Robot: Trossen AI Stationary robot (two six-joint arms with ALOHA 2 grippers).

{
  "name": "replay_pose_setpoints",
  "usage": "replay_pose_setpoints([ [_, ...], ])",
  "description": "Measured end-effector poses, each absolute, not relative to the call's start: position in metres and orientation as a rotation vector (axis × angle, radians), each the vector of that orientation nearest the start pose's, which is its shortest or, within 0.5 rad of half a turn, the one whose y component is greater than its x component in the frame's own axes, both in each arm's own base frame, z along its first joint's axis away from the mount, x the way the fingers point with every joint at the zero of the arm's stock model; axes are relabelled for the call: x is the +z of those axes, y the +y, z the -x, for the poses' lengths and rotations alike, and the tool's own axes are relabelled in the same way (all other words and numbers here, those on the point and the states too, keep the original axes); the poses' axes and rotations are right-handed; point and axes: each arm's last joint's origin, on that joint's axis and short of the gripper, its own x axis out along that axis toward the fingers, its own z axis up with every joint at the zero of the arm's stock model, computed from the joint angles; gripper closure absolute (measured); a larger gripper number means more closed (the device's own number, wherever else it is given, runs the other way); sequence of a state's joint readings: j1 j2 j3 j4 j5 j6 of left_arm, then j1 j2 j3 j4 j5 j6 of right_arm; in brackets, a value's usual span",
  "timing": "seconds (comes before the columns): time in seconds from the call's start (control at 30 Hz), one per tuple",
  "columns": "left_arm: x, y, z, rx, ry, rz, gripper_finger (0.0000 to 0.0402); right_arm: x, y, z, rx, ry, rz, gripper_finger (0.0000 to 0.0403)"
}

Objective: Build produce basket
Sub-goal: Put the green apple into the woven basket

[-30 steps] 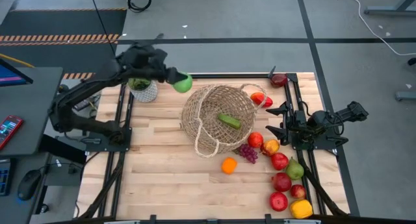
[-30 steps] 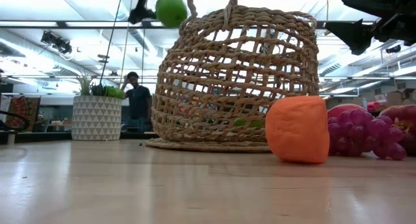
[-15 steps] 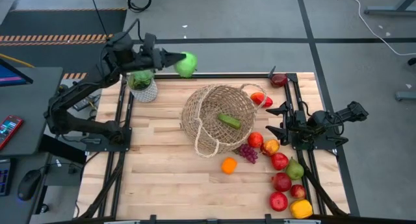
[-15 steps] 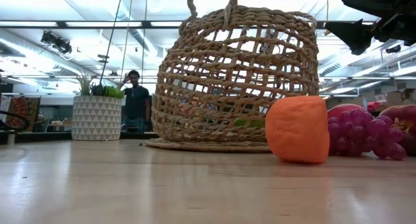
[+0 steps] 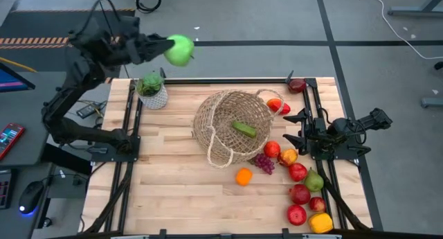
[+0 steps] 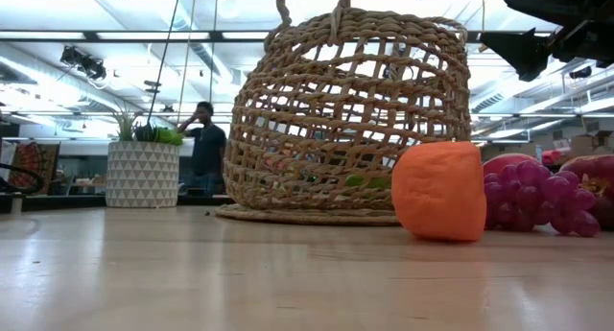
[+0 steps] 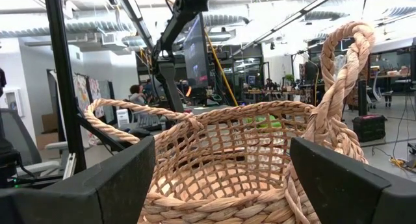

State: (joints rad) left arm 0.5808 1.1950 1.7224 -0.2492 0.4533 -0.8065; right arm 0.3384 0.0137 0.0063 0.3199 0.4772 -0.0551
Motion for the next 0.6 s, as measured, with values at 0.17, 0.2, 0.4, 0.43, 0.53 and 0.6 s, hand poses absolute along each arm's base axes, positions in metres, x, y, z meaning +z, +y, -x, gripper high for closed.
replay_pose_setpoints([
  [0.17, 0.567, 0.085, -0.159, -0.104, -0.269, 0.558, 0.0065, 0.194, 0.017, -0.09, -0.146, -0.283, -0.069, 0.0043],
  [0.2, 0.569, 0.083, -0.157, -0.128, -0.267, 0.537, 0.0065, 0.194, 0.017, -0.09, -0.145, -0.283, -0.069, 0.0043],
  [0.4, 0.577, 0.076, -0.151, -0.243, -0.264, 0.411, 0.0065, 0.194, 0.017, -0.09, -0.145, -0.283, -0.069, 0.0043],
  [0.43, 0.579, 0.076, -0.151, -0.264, -0.273, 0.392, 0.0065, 0.194, 0.018, -0.09, -0.145, -0.283, -0.069, 0.0043],
  [0.53, 0.585, 0.073, -0.148, -0.303, -0.326, 0.325, 0.0065, 0.194, 0.017, -0.09, -0.145, -0.283, -0.069, 0.0043],
  [0.6, 0.589, 0.073, -0.148, -0.319, -0.372, 0.28, 0.0065, 0.194, 0.017, -0.09, -0.145, -0.283, -0.069, 0.0043],
])
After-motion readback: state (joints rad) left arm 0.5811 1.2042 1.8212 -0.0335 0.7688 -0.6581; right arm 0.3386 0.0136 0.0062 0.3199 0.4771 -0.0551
